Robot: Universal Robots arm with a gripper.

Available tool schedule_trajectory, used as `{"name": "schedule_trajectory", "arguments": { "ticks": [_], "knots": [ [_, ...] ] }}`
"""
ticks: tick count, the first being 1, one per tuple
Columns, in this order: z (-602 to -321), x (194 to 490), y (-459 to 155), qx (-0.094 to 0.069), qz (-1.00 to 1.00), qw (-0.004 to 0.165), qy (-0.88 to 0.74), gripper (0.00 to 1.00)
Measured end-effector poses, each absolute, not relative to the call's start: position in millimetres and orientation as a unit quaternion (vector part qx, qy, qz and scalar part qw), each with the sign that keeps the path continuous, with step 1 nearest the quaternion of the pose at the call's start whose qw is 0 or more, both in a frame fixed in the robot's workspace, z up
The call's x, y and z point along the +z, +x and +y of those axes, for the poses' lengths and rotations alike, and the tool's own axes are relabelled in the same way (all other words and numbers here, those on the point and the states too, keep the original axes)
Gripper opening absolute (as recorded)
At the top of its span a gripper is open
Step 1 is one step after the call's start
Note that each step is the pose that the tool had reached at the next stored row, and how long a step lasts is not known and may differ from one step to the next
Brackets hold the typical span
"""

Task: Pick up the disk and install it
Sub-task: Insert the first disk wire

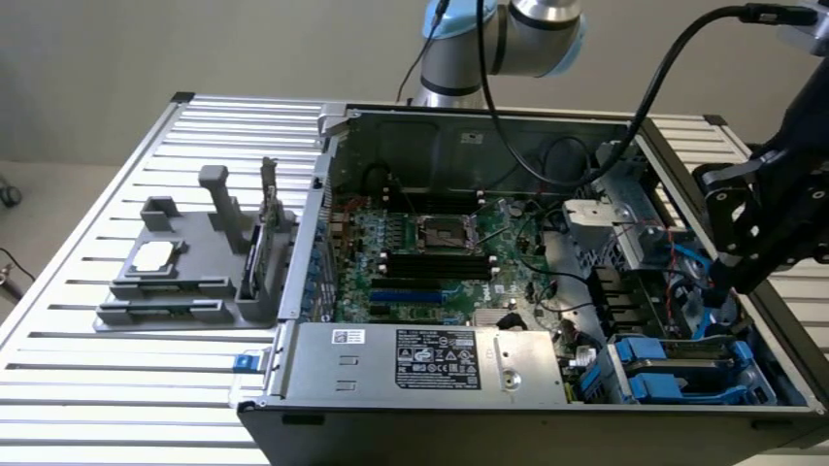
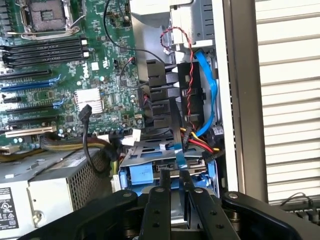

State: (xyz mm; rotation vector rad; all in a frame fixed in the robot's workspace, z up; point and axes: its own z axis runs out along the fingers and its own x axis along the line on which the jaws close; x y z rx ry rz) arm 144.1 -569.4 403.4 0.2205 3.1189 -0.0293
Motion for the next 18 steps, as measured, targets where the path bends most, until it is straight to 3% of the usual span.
{"name": "schedule_trajectory", "arguments": {
  "ticks": [18],
  "knots": [
    [-577.9,403.9,144.0,-0.01,0.989,0.006,0.147,0.22]
  ]
}}
